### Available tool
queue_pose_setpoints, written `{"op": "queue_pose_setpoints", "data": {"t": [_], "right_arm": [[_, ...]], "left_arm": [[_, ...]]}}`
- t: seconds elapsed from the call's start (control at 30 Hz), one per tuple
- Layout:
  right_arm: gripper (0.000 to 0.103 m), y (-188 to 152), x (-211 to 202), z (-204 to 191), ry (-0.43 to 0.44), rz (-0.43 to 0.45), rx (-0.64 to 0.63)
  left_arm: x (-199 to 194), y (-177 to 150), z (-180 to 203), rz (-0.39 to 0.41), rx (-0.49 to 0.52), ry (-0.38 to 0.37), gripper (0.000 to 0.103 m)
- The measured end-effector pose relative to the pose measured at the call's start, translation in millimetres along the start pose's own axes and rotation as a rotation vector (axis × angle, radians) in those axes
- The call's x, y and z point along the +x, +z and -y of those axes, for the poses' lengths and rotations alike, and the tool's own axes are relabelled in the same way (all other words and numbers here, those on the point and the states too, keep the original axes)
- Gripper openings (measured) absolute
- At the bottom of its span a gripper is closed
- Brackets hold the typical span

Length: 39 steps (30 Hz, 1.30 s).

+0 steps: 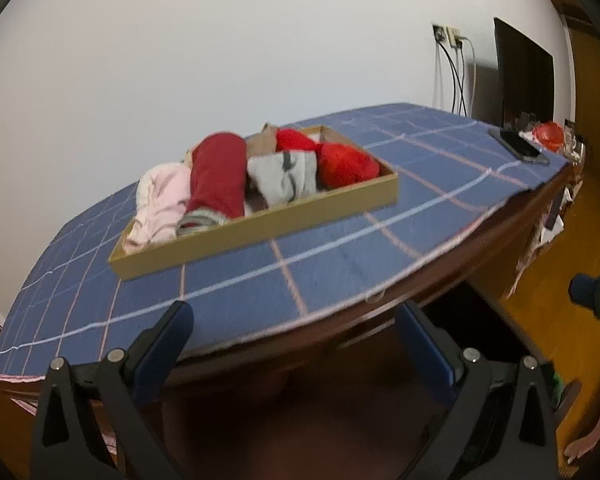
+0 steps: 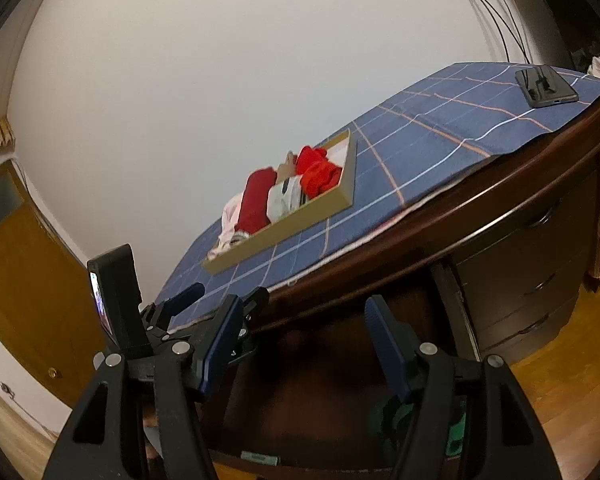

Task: Take underwear out of drawer
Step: 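Open both grippers and withdraw both tools from the tray, then lower both tools from the tray down into the open drawer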

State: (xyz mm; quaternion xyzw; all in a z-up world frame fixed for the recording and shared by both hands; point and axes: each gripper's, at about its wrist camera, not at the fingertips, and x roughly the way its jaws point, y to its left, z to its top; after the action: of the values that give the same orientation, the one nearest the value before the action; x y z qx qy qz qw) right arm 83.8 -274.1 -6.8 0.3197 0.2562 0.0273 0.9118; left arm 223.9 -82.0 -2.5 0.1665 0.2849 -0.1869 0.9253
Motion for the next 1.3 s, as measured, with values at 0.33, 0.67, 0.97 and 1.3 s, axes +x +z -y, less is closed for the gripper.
{"op": "queue_pose_setpoints", "data": {"t": [0.33,0.67,0.97,1.3], "right_arm": [[0.066,-15.4,8.0,7.3,-0.03,-0.075,-0.025],[0.066,-27.1,16.0,16.6,-0.044,-0.127,-0.034],[0.066,-27.8,22.4,18.3,-0.054,-0.141,-0.065],[0.066,-31.5,30.4,26.0,-0.06,-0.173,-0.045]], "left_arm": [[4.4,-40.0,-20.4,-0.07,0.083,0.002,0.102],[23.9,-88.8,-73.7,-0.274,-0.01,-0.193,0.099],[47.1,-97.5,-64.3,-0.354,0.102,-0.256,0.079],[59.2,-128.5,-6.4,-0.355,0.701,-0.132,0.079]]}}
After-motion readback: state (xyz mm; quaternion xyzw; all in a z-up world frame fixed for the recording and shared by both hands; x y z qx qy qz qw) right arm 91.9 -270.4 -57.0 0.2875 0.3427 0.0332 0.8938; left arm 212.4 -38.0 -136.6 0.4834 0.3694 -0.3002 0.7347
